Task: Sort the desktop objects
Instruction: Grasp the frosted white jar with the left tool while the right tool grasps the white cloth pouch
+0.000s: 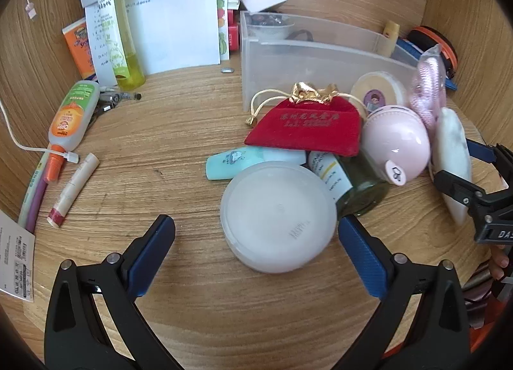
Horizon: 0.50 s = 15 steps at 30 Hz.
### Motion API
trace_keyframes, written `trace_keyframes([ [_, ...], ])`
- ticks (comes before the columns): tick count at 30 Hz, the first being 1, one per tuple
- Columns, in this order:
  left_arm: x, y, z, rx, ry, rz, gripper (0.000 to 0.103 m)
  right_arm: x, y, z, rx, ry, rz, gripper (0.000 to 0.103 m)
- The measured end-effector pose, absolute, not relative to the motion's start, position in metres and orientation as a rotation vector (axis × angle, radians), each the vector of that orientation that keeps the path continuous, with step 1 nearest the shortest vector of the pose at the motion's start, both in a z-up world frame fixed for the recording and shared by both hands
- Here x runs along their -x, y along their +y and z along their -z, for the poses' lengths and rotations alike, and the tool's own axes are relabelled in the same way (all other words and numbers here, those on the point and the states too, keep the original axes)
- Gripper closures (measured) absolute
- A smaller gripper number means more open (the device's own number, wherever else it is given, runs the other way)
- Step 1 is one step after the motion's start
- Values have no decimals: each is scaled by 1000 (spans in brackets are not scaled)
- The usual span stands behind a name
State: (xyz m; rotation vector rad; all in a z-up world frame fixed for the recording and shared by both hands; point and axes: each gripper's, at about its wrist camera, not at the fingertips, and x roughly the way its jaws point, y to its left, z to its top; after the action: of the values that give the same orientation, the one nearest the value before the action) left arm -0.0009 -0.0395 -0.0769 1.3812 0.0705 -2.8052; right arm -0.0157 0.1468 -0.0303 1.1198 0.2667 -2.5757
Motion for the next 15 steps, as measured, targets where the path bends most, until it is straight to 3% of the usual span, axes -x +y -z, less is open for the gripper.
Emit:
trace_keyframes([
  [4, 6, -40, 81, -1417, 95, 2799, 0, 24, 146, 40, -1158, 328, 2584, 0],
  [8, 7, -40, 81, -1414, 103, 2805, 0, 33, 168, 45, -1209, 117, 2520, 7],
  [11, 7, -42, 81, -1395, 122, 2811, 1, 33, 183, 41, -1181, 2, 2502, 26],
  [13, 5, -43, 80, -1381, 129, 2821, 10, 32, 186, 39, -1171, -19, 2499, 31],
  [15, 2, -43, 78, -1369, 124, 2825, 26, 28, 185, 37, -1145, -18, 2502, 37],
])
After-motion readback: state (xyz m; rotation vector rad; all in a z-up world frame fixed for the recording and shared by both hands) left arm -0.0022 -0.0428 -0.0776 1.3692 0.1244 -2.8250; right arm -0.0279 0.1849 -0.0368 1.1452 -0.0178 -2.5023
